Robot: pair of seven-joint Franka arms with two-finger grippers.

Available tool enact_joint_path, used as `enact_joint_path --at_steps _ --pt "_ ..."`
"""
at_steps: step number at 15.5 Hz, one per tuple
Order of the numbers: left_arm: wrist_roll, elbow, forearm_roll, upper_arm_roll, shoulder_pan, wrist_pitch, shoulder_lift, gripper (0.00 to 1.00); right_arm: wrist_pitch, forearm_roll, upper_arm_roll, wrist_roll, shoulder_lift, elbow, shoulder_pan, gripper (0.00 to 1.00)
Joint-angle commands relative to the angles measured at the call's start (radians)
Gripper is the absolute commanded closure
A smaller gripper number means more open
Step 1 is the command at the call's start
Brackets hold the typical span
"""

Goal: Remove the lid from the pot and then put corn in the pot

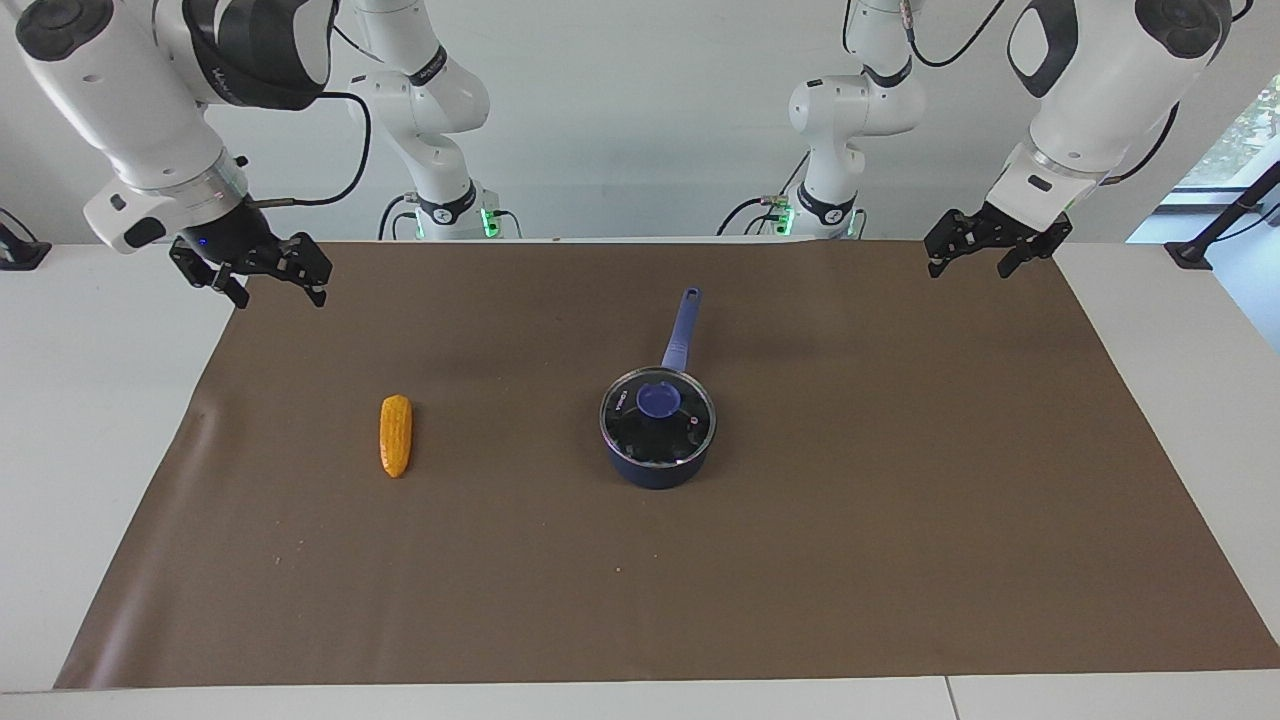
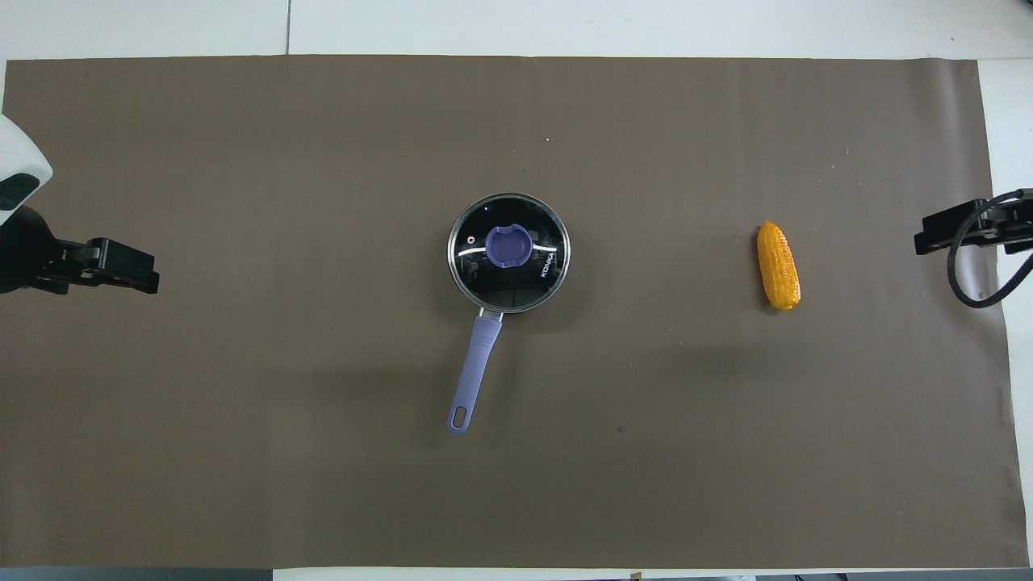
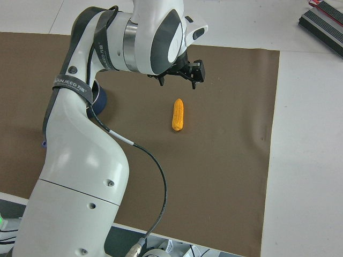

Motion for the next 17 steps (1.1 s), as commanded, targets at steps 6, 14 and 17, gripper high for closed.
enact_joint_path --at_steps 6,14,17 --pt "-0.233 0.094 -0.052 -0.003 -0.219 0.113 0.121 0.00 0.604 0.019 0.004 0.065 0.086 -0.439 0.108 0.00" --pt "-0.544 0.405 -0.040 0.000 -0.536 0.270 0.545 0.00 0.672 0.020 0.004 0.053 0.186 -0.476 0.065 0.00" --pt "-0.535 0.408 0.010 -0.002 -0.563 0.305 0.588 0.00 0.669 0.020 0.004 0.053 0.191 -0.480 0.070 0.10"
